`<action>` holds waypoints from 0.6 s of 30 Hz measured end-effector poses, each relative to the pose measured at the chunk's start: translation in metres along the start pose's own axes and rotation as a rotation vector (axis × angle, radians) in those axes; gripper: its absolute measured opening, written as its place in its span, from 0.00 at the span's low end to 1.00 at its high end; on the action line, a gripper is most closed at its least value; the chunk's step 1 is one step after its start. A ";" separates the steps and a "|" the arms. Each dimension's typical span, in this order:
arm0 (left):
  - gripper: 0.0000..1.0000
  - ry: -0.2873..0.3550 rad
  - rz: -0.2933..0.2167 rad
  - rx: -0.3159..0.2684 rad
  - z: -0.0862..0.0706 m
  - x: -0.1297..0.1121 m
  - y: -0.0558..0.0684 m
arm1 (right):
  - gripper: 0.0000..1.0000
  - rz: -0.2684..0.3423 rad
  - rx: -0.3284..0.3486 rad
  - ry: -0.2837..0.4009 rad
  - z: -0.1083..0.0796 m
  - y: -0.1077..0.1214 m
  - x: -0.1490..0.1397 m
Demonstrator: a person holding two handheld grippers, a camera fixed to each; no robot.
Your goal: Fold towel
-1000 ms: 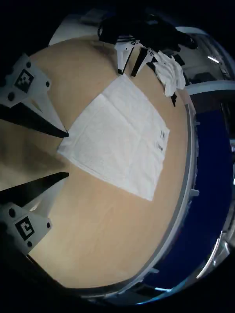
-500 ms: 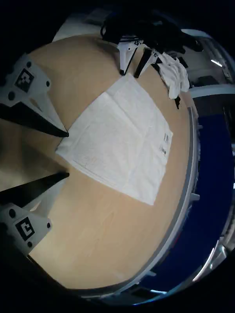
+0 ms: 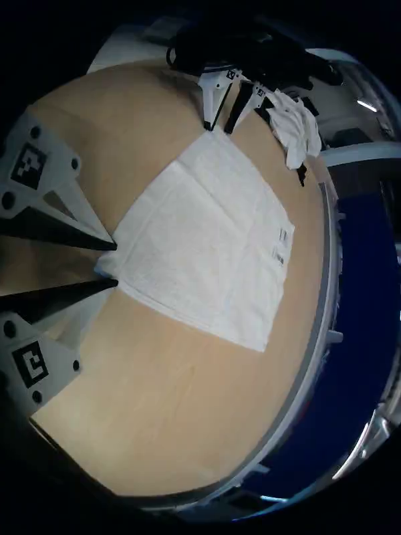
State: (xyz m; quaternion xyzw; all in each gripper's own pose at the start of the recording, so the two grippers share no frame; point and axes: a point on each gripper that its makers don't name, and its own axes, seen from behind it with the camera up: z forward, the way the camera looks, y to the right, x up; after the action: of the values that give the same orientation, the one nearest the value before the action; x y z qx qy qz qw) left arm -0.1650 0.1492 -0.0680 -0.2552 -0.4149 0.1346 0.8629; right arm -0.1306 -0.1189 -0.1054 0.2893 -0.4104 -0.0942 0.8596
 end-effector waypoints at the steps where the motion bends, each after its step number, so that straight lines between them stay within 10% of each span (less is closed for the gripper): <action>1: 0.54 -0.002 0.002 -0.001 0.000 0.000 0.000 | 0.31 0.003 0.004 -0.002 0.000 0.000 0.000; 18: 0.12 -0.018 -0.005 0.003 0.000 -0.001 -0.001 | 0.20 -0.001 0.020 -0.012 -0.002 -0.004 0.001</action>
State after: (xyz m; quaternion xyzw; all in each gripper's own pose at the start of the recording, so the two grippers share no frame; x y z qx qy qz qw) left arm -0.1652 0.1479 -0.0677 -0.2518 -0.4230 0.1351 0.8599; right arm -0.1284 -0.1220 -0.1085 0.2975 -0.4163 -0.0926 0.8542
